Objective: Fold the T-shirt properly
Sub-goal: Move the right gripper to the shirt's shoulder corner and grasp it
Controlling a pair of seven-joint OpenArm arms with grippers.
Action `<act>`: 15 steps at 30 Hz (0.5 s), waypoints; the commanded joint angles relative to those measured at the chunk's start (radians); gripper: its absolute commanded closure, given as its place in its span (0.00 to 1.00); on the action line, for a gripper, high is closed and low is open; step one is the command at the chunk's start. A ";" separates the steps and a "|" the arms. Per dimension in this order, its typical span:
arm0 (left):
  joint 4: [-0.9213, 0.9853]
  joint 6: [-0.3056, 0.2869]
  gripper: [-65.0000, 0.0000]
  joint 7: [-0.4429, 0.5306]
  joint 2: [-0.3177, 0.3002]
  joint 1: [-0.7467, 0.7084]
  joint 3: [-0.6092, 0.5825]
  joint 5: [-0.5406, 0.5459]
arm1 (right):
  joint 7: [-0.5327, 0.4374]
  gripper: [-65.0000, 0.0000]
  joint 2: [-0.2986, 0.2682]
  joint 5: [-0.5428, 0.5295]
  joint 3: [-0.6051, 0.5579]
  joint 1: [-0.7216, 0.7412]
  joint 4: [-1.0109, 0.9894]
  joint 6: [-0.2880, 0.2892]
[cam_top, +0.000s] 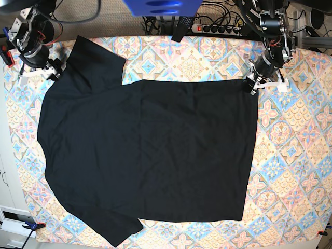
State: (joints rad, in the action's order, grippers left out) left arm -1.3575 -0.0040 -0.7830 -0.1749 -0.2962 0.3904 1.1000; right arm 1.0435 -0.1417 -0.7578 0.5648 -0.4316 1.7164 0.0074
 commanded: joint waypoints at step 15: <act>-0.009 0.002 1.00 -0.031 -0.002 0.005 0.006 -0.005 | 0.001 0.52 -0.011 -0.002 -0.001 -0.008 -0.140 0.138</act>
State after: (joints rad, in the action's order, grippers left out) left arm -1.3575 -0.0036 -0.7979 -0.1738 -0.2909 0.3950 1.0969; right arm 1.0515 -0.1406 -0.7471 0.5591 -0.4404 1.5627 0.1349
